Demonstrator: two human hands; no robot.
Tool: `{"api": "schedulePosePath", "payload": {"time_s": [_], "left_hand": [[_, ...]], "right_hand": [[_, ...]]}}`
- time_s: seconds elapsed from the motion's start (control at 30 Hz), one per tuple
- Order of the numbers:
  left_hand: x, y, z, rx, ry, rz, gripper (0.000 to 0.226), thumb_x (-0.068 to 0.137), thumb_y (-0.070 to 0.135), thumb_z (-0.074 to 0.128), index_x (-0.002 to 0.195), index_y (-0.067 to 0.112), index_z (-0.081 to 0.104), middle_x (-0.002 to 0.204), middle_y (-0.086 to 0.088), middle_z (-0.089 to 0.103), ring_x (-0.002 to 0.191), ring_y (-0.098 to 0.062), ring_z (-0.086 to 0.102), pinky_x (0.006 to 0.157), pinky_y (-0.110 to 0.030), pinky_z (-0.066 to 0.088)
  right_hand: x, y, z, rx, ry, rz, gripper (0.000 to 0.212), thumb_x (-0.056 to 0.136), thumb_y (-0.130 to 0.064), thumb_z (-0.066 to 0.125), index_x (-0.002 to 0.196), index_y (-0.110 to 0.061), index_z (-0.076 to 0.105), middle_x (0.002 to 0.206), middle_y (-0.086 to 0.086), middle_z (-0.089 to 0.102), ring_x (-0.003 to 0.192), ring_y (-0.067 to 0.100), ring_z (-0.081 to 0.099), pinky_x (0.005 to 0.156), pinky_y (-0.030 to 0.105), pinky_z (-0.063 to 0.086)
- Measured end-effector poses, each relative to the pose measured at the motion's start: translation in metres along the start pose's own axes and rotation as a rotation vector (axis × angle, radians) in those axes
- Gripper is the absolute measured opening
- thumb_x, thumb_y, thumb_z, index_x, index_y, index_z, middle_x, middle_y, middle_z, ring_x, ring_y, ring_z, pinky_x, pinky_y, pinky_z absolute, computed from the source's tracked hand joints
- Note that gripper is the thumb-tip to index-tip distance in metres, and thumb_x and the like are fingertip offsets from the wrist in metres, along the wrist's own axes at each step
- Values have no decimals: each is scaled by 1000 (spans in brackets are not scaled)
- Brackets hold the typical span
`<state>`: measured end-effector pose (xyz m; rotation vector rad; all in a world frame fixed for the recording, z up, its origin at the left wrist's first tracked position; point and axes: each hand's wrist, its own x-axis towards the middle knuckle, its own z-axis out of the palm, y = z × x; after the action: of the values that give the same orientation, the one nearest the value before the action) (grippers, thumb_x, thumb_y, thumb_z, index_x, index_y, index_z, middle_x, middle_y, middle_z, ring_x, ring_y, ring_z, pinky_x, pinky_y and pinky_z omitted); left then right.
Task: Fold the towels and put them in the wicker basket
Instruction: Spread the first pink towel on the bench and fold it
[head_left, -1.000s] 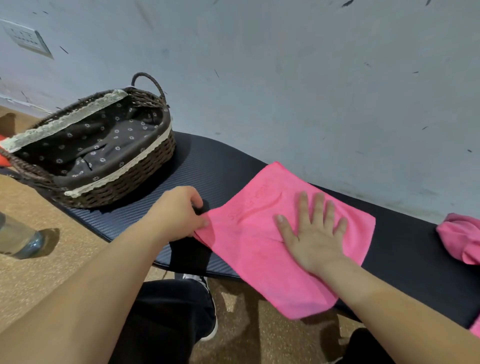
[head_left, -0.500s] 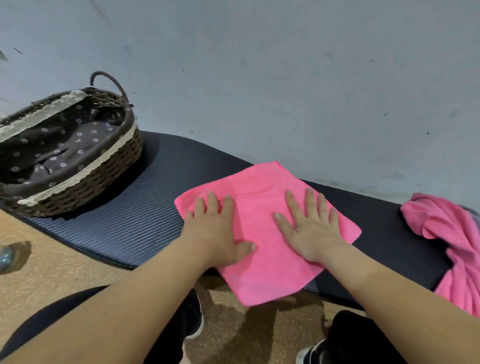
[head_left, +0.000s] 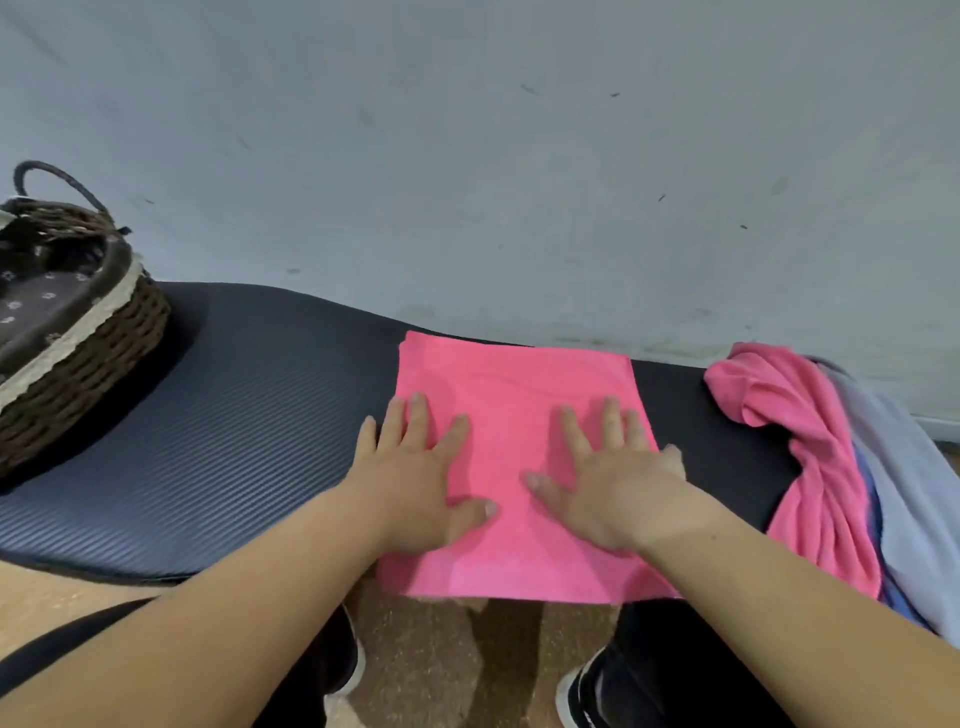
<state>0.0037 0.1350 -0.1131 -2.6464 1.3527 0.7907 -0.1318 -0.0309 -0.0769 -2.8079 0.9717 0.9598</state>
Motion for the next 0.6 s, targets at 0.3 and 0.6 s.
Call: {"api": "schedulePosePath", "payload": {"time_s": [0.3,0.6], "left_hand": [[10,-37,-1,-100,79,75,128,59,101,43,161,42,-9,168,-2,-28,154,-18,-29,127,-47,-11],[-18,-16,7,43,321,431,78,64,66,67,133,28,59,163,-8,35,152,-30,30,123,-48,30]], "right_hand": [[27,25,48,211,112,-222,89,87,-88,11,153,-46,-32,158,4,-48,143,25,-48,121,52,-24],[12,34,35,373,382,-431,84,86,-84,40,149,-30,43,152,4,37,146,26,28,121,47,28]]}}
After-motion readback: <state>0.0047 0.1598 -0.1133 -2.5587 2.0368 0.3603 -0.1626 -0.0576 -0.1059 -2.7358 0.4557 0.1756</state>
